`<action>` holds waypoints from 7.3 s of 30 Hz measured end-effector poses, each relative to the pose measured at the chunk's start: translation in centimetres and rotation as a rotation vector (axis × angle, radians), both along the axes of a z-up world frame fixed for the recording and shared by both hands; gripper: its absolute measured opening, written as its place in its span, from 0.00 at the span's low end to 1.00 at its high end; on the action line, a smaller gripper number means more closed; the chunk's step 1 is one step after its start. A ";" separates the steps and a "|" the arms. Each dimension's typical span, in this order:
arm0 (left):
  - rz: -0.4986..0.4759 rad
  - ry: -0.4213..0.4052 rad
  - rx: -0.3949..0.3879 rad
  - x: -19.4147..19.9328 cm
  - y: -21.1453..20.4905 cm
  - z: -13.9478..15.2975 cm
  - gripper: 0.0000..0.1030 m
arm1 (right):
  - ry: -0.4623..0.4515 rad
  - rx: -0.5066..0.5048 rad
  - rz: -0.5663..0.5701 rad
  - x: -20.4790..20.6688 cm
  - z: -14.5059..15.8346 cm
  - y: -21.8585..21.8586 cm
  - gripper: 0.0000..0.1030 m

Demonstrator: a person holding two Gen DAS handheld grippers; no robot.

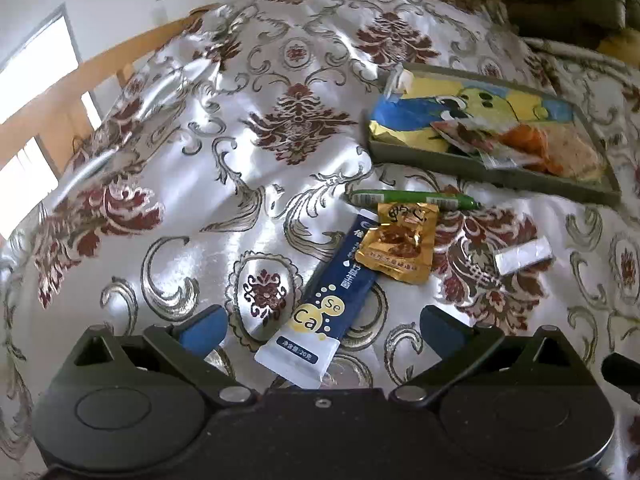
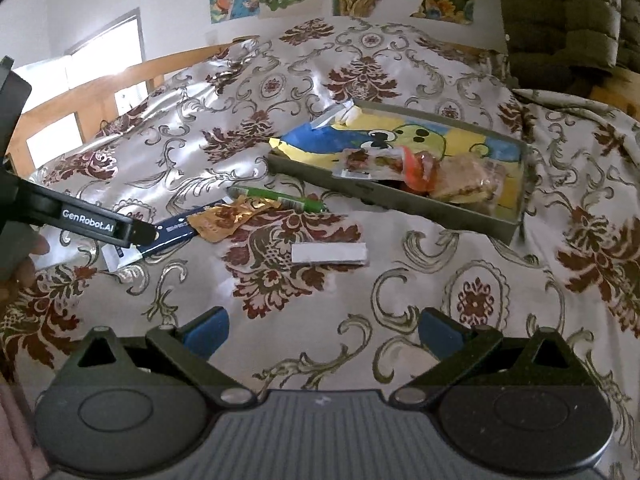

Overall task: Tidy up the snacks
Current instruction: 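Lower the left tool onto the blue Ca stick while the right tool approaches the yellow duck-snack packet, then grasp the blue Ca stick with the left tool while the right tool grasps the yellow duck-snack packet, then carry the Ca stick and duck-snack packet into the painted tray with both tools, then open both tools and lift them back from the tray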

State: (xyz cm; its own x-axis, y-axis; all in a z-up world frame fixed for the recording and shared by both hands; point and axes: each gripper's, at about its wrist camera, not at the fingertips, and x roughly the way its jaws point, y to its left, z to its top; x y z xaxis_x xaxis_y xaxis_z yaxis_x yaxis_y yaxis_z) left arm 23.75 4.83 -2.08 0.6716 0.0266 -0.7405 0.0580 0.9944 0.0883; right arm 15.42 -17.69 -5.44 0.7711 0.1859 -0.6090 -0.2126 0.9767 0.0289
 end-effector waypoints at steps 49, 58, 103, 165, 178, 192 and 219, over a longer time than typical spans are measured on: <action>-0.079 0.151 -0.011 3.5 0.3 -5.5 0.99 | 0.408 0.308 0.068 19.2 -1.6 3.9 1.00; -0.072 0.156 -0.032 3.7 0.7 -5.7 0.97 | 0.499 0.464 0.141 20.6 -3.0 5.0 0.99; -0.126 0.076 -0.080 4.4 0.1 -5.3 0.64 | 0.301 0.288 0.090 19.6 -3.5 8.3 0.31; -0.251 -0.114 -0.251 5.6 -9.6 2.0 0.33 | 0.034 0.625 -0.106 12.2 2.3 -10.3 0.30; -0.209 -0.113 -0.307 16.4 -16.2 1.8 0.33 | -0.107 0.560 -0.237 17.2 3.1 -15.5 0.30; -0.137 -0.080 -0.257 22.4 -18.1 -0.6 0.33 | -0.083 0.525 -0.253 23.4 0.7 -15.3 0.31; -0.043 -0.089 -0.292 21.5 -16.6 0.9 0.74 | -0.088 0.387 -0.316 23.6 2.2 -15.4 0.70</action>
State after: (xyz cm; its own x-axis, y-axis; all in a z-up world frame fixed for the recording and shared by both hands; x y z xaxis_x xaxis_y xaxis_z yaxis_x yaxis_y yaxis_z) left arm 45.28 -11.73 -1.22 0.7297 -0.2084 -0.6512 0.1056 0.9753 -0.1938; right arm 39.01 -33.08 -3.23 0.8716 0.1345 -0.4714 0.0735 0.9149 0.3970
